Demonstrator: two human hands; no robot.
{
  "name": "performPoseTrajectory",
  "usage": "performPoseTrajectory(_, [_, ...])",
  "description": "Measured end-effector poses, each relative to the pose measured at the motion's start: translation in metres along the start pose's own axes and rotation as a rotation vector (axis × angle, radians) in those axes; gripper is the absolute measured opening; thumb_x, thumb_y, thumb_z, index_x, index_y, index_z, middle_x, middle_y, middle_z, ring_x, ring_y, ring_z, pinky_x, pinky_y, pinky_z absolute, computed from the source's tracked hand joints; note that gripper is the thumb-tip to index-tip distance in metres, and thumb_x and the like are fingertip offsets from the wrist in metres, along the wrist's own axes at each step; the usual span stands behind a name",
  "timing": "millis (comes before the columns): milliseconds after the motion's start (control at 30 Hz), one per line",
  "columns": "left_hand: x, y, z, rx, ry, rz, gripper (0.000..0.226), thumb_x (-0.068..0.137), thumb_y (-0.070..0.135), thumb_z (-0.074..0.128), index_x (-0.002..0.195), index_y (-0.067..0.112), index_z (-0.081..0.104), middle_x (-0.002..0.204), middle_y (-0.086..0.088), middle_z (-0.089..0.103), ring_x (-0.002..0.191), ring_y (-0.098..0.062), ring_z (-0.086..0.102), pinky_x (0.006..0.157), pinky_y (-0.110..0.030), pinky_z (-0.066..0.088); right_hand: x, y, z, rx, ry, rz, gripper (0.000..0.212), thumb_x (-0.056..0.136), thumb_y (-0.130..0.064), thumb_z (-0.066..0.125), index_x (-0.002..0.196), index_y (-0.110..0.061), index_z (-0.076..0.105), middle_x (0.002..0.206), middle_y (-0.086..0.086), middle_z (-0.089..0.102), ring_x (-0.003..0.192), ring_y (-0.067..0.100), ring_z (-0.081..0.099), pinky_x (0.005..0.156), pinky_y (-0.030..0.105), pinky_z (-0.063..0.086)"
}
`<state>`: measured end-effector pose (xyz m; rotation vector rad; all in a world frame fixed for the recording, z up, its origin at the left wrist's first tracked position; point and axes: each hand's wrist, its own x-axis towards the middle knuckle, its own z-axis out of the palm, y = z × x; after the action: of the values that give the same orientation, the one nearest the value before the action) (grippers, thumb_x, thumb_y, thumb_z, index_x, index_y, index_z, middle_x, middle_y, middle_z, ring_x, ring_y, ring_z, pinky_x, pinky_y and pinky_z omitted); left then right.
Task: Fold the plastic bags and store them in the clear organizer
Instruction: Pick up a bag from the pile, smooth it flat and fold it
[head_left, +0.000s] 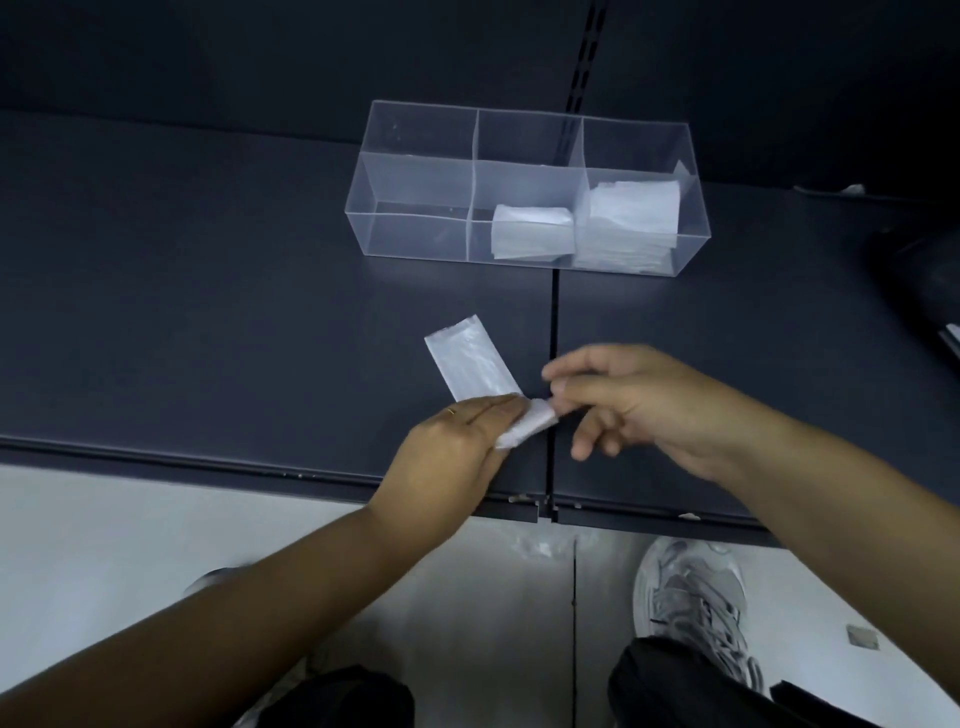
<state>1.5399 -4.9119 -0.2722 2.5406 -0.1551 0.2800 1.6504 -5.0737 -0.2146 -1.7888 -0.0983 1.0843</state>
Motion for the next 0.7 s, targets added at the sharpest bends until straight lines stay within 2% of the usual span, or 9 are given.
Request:
performPoseTrajectory(67, [0.006, -0.001, -0.011, -0.141, -0.082, -0.089, 0.031, 0.099, 0.033, 0.045, 0.123, 0.026, 0.064, 0.087, 0.006, 0.072, 0.076, -0.011, 0.064, 0.068, -0.021, 0.048, 0.006, 0.000, -0.008, -0.199, 0.103, -0.182, 0.034, 0.087, -0.011, 0.065, 0.115, -0.027, 0.057, 0.109, -0.008, 0.068, 0.060, 0.010, 0.062, 0.056, 0.020, 0.047])
performPoseTrajectory(100, [0.009, -0.004, -0.015, -0.212, -0.116, -0.149, 0.029, 0.100, 0.038, 0.042, 0.118, 0.036, 0.064, 0.073, 0.013, 0.066, 0.066, -0.006, 0.059, 0.059, -0.018, 0.044, 0.010, 0.001, -0.010, -0.238, 0.080, -0.260, 0.044, 0.085, -0.006, 0.066, 0.120, -0.030, 0.055, 0.119, -0.013, 0.063, 0.064, 0.008, 0.060, 0.063, 0.020, 0.050])
performPoseTrajectory(133, [0.012, -0.007, -0.018, -0.288, -0.134, -0.208, 0.027, 0.097, 0.044, 0.040, 0.109, 0.040, 0.064, 0.064, 0.016, 0.059, 0.060, -0.002, 0.055, 0.055, -0.016, 0.040, 0.013, 0.002, -0.010, -0.243, 0.007, -0.310, 0.053, 0.084, 0.000, 0.066, 0.125, -0.031, 0.053, 0.125, -0.016, 0.059, 0.067, 0.007, 0.058, 0.071, 0.020, 0.052])
performPoseTrajectory(200, [0.019, -0.014, -0.022, -0.454, -0.154, -0.322, 0.028, 0.094, 0.047, 0.040, 0.093, 0.034, 0.066, 0.070, 0.014, 0.062, 0.067, -0.001, 0.057, 0.061, -0.019, 0.043, 0.023, 0.008, -0.004, -0.234, -0.141, -0.332, 0.060, 0.082, 0.007, 0.066, 0.129, -0.028, 0.053, 0.127, -0.014, 0.058, 0.069, 0.007, 0.057, 0.075, 0.018, 0.051])
performPoseTrajectory(267, [0.026, -0.022, -0.023, -0.535, -0.177, -0.419, 0.030, 0.098, 0.038, 0.044, 0.101, 0.021, 0.069, 0.095, 0.000, 0.071, 0.089, -0.013, 0.064, 0.082, -0.029, 0.051, 0.035, 0.013, 0.004, -0.230, -0.168, -0.325, 0.050, 0.082, 0.007, 0.067, 0.120, -0.025, 0.058, 0.115, -0.009, 0.066, 0.067, 0.008, 0.058, 0.069, 0.018, 0.049])
performPoseTrajectory(333, [0.030, -0.027, -0.023, -0.652, -0.193, -0.527, 0.031, 0.100, 0.029, 0.045, 0.107, 0.009, 0.068, 0.106, -0.014, 0.069, 0.100, -0.025, 0.065, 0.090, -0.038, 0.052, 0.044, 0.014, 0.012, -0.226, -0.094, -0.310, 0.033, 0.084, 0.002, 0.067, 0.106, -0.022, 0.063, 0.098, -0.007, 0.070, 0.060, 0.008, 0.060, 0.057, 0.018, 0.047])
performPoseTrajectory(433, [0.035, -0.031, -0.024, -0.899, -0.154, -0.673, 0.028, 0.101, 0.026, 0.044, 0.113, 0.012, 0.065, 0.103, -0.006, 0.072, 0.094, -0.016, 0.070, 0.075, -0.025, 0.057, 0.054, 0.013, 0.019, -0.240, 0.068, -0.277, 0.013, 0.084, -0.007, 0.070, 0.086, -0.019, 0.065, 0.077, -0.005, 0.070, 0.049, 0.007, 0.058, 0.041, 0.019, 0.042])
performPoseTrajectory(533, [0.037, -0.035, -0.023, -1.015, -0.105, -0.768, 0.028, 0.102, 0.025, 0.043, 0.114, 0.010, 0.063, 0.096, -0.004, 0.073, 0.086, -0.015, 0.072, 0.067, -0.023, 0.056, 0.059, 0.010, 0.024, -0.272, 0.140, -0.248, 0.012, 0.082, -0.013, 0.073, 0.076, -0.017, 0.065, 0.060, -0.006, 0.066, 0.044, 0.005, 0.056, 0.037, 0.019, 0.038])
performPoseTrajectory(700, [0.038, -0.044, -0.027, -0.860, 0.146, -0.949, 0.019, 0.099, 0.009, 0.047, 0.102, 0.002, 0.064, 0.080, -0.015, 0.069, 0.061, -0.019, 0.070, 0.054, -0.023, 0.056, 0.065, 0.006, 0.028, -0.341, 0.198, -0.200, 0.012, 0.082, -0.014, 0.073, 0.072, -0.018, 0.066, 0.060, -0.003, 0.068, 0.042, 0.006, 0.056, 0.038, 0.012, 0.035])
